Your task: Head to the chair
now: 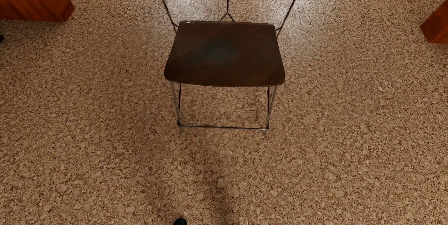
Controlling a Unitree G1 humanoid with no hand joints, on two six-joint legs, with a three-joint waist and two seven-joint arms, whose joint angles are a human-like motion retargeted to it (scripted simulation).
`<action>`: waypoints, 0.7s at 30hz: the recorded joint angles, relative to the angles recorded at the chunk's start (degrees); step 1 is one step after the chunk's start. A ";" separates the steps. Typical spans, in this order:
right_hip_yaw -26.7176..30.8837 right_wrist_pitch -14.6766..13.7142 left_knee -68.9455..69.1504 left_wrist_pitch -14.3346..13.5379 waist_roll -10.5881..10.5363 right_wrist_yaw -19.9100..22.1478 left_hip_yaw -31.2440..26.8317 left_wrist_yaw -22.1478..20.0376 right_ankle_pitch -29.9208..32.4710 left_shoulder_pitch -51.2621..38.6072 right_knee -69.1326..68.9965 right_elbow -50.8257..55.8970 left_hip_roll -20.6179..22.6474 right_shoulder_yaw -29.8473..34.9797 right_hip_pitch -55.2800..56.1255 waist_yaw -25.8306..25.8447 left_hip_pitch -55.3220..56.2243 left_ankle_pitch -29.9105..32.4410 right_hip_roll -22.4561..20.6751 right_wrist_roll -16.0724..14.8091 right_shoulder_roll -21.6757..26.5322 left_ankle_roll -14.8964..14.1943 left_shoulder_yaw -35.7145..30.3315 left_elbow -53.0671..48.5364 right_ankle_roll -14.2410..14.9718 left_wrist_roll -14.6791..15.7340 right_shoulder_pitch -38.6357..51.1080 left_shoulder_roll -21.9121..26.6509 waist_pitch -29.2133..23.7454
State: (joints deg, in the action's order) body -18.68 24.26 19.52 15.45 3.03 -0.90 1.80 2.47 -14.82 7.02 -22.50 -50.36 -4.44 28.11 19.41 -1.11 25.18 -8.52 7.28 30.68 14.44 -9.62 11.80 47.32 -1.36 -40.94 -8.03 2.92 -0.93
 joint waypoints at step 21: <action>0.45 -1.90 2.92 -4.97 -4.46 1.46 16.99 -5.38 4.69 2.62 -19.72 3.06 5.35 -8.50 12.10 -0.15 -12.90 -14.56 9.62 -0.86 -3.34 13.37 -2.45 -9.86 1.97 2.06 11.02 -1.32 2.00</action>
State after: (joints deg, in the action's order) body -18.23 22.36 22.44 10.48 -1.44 0.56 18.79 -2.91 -10.12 9.63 -42.23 -47.30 0.91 19.61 31.51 -1.26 12.27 -23.08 16.90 29.83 11.10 3.75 9.35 37.46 0.62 -38.88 2.99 1.60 1.07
